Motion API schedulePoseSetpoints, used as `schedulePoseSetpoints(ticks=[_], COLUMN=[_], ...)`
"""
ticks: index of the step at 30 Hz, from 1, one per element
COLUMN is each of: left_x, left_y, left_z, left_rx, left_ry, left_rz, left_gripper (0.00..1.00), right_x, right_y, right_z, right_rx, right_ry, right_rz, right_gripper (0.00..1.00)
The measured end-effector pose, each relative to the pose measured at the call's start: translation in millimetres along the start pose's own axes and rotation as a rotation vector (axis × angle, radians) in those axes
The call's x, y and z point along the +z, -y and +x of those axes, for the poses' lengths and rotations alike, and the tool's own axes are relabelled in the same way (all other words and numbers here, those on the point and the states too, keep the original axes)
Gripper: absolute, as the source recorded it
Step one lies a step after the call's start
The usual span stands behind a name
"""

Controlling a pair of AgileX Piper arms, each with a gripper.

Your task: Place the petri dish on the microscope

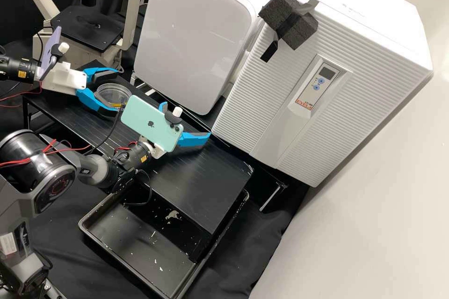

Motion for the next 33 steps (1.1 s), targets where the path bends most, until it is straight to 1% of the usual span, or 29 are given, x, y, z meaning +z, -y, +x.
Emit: schedulePoseSetpoints(ticks=[2, 4, 8, 13, 18, 21, 24, 27, 31, 33], left_x=[2.5, 6.8, 12.1, 12.2, 4.5, -5.4, -11.1, -11.5, -12.5, -13.3], left_y=[-1.4, -4.5, -7.3, -6.7, -9.1, -14.3, -19.6, -22.6, -24.4, -23.1], left_z=[-3.3, -4.7, -7.6, -8.3, -9.7, -10.9, -10.9, -9.8, -9.1, -8.5], left_rx=[0.009, 0.022, 0.032, 0.03, 0.038, 0.056, 0.075, 0.085, 0.09, 0.085], left_ry=[-0.018, -0.018, -0.01, -0.011, -0.034, -0.063, -0.079, -0.08, -0.091, -0.095], left_rz=[0.023, 0.031, 0.029, 0.028, 0.025, 0.016, -0.011, -0.011, -0.02, -0.023], left_gripper=[1.0, 1.0, 1.0, 1.0, 1.0, 1.0, 1.0, 1.0, 1.0, 1.0], right_x=[0.0, 0.0, 0.0, 0.0, 0.0, 0.0, 0.0, 0.0, 0.0, 0.0], right_y=[0.0, 0.0, 0.0, 0.0, 0.0, 0.0, 0.0, 0.0, 0.0, 0.0], right_z=[0.0, 0.0, 0.0, 0.0, 0.0, 0.0, 0.0, 0.0, 0.0, 0.0], right_rx=[0.0, 0.0, 0.0, 0.0, 0.0, 0.0, 0.0, 0.0, 0.0, 0.0], right_ry=[0.0, 0.0, 0.0, 0.0, 0.0, 0.0, 0.0, 0.0, 0.0, 0.0], right_rz=[0.0, 0.0, 0.0, 0.0, 0.0, 0.0, 0.0, 0.0, 0.0, 0.0], right_gripper=[1.0, 1.0, 1.0, 1.0, 1.0, 1.0, 1.0, 1.0, 1.0, 1.0])
